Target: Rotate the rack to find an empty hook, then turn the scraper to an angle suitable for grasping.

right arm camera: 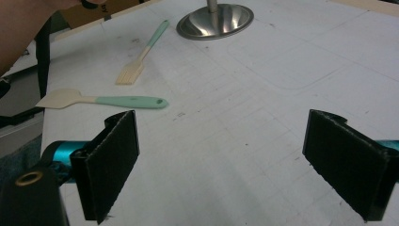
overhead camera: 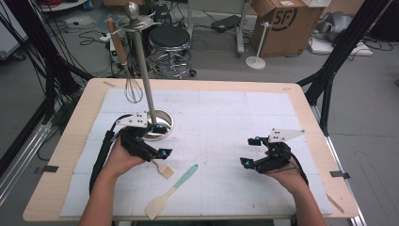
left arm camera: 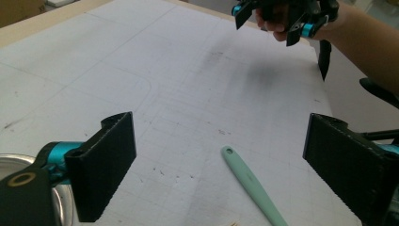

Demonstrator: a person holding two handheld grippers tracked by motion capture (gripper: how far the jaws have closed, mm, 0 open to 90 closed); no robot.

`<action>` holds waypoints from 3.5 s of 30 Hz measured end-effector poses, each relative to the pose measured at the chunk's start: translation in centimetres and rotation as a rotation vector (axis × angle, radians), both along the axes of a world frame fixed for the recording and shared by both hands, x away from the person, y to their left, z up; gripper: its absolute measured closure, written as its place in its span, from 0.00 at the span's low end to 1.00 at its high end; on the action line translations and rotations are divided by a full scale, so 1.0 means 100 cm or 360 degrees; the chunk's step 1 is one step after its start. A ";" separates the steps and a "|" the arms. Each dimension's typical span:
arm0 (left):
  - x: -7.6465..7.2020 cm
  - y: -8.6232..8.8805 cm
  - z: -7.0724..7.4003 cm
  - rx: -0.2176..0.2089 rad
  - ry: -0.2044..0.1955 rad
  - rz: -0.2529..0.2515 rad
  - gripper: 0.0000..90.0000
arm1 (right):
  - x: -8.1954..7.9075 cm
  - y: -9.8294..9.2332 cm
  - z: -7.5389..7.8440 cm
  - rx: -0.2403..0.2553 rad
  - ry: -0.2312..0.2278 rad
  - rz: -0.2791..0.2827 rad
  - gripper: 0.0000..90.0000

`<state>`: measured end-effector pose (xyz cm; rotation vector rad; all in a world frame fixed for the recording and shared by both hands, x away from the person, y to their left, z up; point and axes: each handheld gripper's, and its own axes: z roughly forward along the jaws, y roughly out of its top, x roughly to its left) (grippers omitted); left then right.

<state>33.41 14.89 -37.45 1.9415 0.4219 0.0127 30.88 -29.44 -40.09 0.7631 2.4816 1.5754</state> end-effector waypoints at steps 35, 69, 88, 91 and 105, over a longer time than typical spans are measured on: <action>0.003 -0.012 -0.010 0.0110 0.0004 0.0020 0.02 | 0.001 -0.002 -0.003 -0.0004 0.0021 0.0002 0.12; -0.010 -0.019 -0.008 0.0157 -0.0011 0.0003 0.02 | 0.004 -0.003 -0.004 0.0013 0.0019 -0.0011 0.12; -0.038 -0.034 -0.025 0.0251 0.0038 0.0006 0.02 | 0.002 -0.003 -0.001 0.0017 -0.0001 0.0008 0.12; -0.044 -0.039 -0.030 0.0291 0.0044 -0.0010 0.03 | 0.002 -0.003 0.000 0.0029 -0.0005 -0.0004 0.12; -0.061 -0.056 -0.056 0.0536 0.0052 -0.0139 0.28 | 0.002 -0.002 -0.001 0.0005 0.0001 0.0004 0.12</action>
